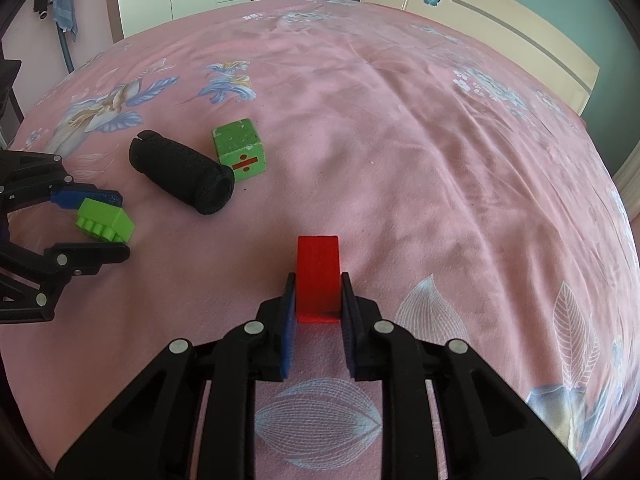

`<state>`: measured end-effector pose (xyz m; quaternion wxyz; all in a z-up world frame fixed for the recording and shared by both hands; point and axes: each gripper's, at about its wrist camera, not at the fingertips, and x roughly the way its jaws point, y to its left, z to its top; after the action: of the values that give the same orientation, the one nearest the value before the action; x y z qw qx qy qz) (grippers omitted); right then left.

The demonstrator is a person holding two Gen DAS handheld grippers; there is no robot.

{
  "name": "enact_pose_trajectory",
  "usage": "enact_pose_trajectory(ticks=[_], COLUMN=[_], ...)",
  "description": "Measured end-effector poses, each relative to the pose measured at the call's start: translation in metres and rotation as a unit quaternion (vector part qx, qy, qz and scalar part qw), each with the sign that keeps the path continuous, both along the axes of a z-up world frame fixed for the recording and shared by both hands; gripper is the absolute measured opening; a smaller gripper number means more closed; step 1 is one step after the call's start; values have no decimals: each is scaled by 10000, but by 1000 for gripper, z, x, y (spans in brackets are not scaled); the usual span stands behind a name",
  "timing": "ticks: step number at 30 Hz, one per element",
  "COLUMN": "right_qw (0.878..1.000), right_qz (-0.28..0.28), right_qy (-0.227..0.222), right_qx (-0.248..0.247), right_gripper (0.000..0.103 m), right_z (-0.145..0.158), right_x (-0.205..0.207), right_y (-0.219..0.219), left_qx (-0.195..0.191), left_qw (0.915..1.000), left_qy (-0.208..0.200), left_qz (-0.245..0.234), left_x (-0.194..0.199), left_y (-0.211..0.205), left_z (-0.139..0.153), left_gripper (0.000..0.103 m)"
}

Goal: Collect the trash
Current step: 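Lift and carry the green brick and red block with both grippers over the bin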

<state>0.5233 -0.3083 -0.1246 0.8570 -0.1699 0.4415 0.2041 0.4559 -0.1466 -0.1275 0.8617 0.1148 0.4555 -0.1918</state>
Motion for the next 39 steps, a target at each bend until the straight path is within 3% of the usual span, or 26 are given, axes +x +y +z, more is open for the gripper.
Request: enact_pose_trajectory(ticks=[23, 39], right_qw=[9997, 9988], right_qz=[47, 23], right_qy=[-193, -448], right_qx=[145, 210], right_gripper=[21, 21], right_z=[32, 70], right_x=[-66, -157], right_y=[-12, -6], left_qx=[49, 96], left_qw=[9998, 9993], left_qy=[-114, -339], left_qz=[159, 144], left_x=[-18, -61], left_y=[12, 26], left_z=[9, 28], left_gripper=[44, 44])
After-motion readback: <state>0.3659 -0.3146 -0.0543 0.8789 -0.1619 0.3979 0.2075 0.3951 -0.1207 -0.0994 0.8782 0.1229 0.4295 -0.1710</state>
